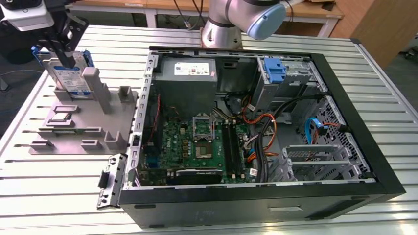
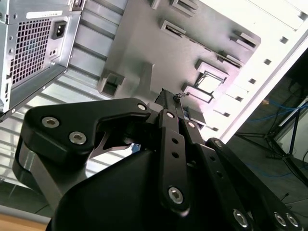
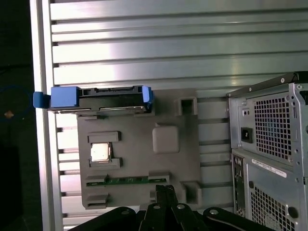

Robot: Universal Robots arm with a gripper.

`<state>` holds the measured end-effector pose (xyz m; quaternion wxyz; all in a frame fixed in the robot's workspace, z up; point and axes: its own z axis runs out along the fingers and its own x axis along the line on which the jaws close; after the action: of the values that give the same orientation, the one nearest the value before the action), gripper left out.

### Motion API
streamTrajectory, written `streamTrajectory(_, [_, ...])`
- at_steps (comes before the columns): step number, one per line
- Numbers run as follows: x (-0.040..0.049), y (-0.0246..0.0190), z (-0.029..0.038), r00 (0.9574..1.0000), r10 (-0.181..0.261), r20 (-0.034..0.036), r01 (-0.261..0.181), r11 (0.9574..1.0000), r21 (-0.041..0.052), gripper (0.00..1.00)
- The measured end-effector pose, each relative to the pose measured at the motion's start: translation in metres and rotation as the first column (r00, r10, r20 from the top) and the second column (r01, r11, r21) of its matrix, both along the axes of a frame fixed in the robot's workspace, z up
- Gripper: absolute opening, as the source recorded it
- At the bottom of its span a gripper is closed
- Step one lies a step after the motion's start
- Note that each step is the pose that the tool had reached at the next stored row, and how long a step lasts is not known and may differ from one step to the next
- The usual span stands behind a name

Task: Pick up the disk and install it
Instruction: 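Reach for the disk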

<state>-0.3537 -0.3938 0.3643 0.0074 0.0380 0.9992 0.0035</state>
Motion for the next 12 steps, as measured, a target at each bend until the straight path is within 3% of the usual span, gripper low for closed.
streamTrajectory(12, [-0.0067,0.0001,-0.0023,1.0000,0.000,0.0000,0.000,0.9999,-0.0140,0.10])
